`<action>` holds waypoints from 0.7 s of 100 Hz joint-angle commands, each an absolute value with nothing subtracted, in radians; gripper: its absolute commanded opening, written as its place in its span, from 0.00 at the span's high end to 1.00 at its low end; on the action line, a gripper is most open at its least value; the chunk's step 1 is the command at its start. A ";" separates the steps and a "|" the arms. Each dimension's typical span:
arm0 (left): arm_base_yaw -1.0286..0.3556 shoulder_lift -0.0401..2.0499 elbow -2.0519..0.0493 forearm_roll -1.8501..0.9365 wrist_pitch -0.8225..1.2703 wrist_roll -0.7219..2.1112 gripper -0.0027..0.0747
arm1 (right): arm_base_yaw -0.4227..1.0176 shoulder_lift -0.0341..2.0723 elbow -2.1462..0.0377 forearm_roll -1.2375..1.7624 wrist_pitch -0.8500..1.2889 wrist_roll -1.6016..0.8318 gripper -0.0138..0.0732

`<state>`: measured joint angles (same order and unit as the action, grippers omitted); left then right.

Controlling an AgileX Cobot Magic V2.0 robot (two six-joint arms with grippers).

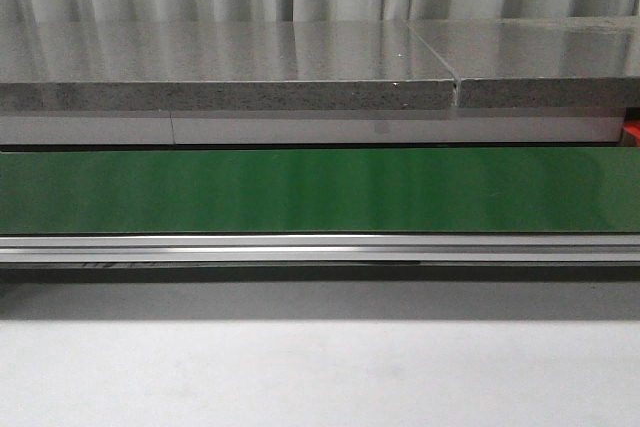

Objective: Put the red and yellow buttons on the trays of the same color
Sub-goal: 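Carry the yellow button with the right gripper into the yellow tray, release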

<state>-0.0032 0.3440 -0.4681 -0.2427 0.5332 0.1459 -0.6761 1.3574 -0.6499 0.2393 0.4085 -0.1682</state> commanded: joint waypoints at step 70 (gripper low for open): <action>-0.012 0.351 -0.495 -0.260 0.462 0.146 0.99 | -0.681 1.414 -0.704 0.247 0.372 -0.168 0.13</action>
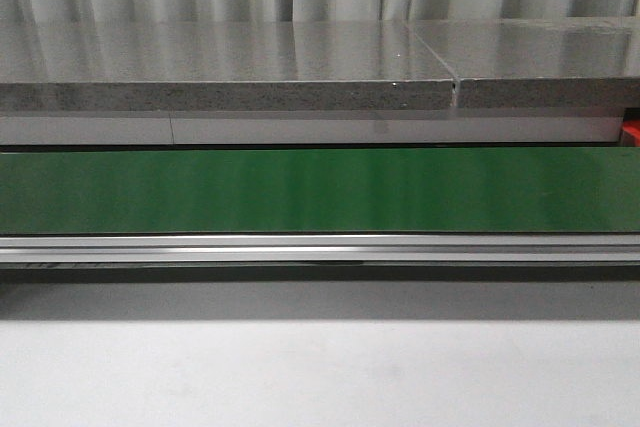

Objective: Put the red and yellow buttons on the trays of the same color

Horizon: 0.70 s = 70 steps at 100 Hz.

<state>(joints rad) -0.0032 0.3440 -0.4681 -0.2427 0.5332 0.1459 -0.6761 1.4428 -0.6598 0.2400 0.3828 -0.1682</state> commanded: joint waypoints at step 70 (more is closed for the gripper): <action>-0.012 0.351 -0.495 -0.260 0.462 0.146 0.99 | -0.375 0.963 -0.774 0.302 0.420 -0.299 0.15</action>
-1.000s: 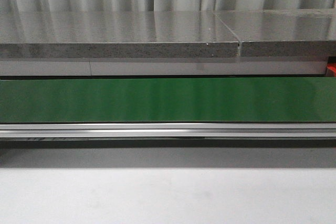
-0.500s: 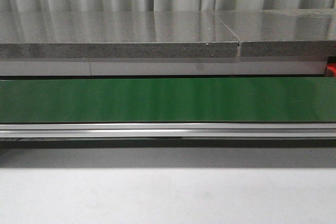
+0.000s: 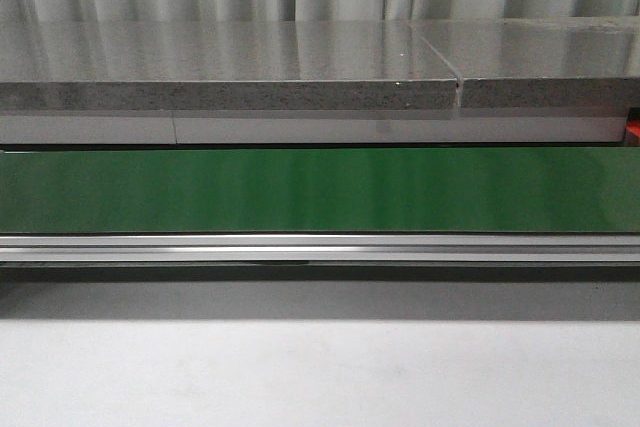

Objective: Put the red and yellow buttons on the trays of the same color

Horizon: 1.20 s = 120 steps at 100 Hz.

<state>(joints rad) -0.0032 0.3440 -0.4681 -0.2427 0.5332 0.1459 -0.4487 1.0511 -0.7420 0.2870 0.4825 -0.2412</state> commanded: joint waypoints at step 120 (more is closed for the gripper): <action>-0.012 0.351 -0.495 -0.260 0.458 0.146 0.99 | -0.117 0.758 -0.690 0.292 0.369 -0.376 0.98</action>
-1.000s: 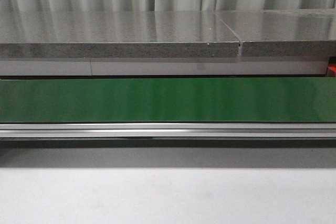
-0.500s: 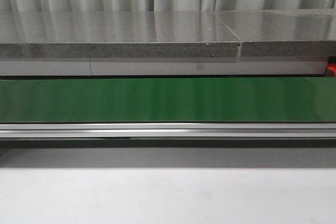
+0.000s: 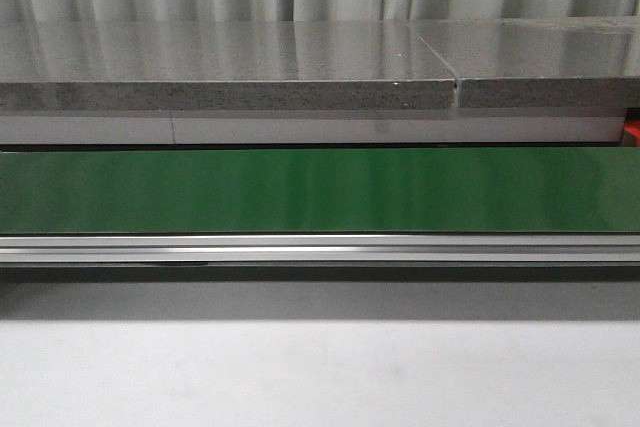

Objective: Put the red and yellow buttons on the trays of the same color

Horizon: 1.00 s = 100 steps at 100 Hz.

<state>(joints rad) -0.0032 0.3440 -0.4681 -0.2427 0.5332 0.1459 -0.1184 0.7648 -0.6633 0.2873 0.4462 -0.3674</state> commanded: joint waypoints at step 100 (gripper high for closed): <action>-0.010 0.356 -0.500 -0.255 0.401 0.136 0.21 | -0.117 0.758 -0.690 0.292 0.369 -0.376 0.98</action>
